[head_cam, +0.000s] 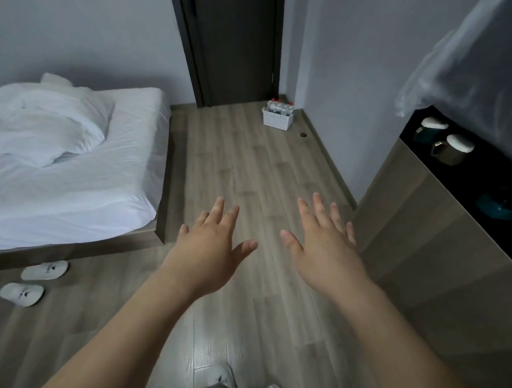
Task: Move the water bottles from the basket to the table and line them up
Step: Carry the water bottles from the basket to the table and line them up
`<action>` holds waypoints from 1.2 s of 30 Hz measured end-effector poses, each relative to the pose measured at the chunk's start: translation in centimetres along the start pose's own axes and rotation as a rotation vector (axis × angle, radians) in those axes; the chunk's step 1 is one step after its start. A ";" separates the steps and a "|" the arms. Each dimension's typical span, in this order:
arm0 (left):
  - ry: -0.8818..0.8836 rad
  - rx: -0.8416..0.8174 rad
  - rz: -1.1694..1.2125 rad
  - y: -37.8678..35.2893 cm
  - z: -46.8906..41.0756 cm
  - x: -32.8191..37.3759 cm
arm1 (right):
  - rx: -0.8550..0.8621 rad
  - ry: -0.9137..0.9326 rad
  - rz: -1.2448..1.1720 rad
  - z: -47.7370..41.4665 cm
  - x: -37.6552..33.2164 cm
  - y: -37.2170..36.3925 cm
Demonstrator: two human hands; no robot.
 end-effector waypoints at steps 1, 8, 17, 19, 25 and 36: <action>0.001 -0.002 0.002 0.3 -1.7 -0.5 | -0.001 0.002 0.006 -1.8 -0.3 0.1; -0.043 0.005 0.016 2.5 -15.7 -5.1 | 0.036 -0.009 0.049 -16.0 -3.3 0.6; -0.167 0.017 -0.023 9.7 -33.8 -9.3 | 0.091 -0.094 0.081 -32.3 -6.1 3.7; -0.199 0.012 -0.013 10.3 -37.7 -9.2 | 0.101 -0.109 0.080 -35.8 -5.9 4.0; -0.232 -0.041 -0.044 10.6 -50.5 -8.7 | 0.089 -0.129 0.070 -48.0 -3.6 4.5; -0.182 -0.007 -0.049 19.2 -72.1 -9.1 | 0.045 -0.072 0.056 -71.8 -2.9 12.3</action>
Point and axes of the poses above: each hand's wrist, its own z-axis away from the middle knuckle, its own y-axis out of the back of the hand, x = y × z, the point moved 9 cm from there along -z, towards the middle knuckle, and after that the axes turned 7 degrees about -z, right-handed, at the moved point
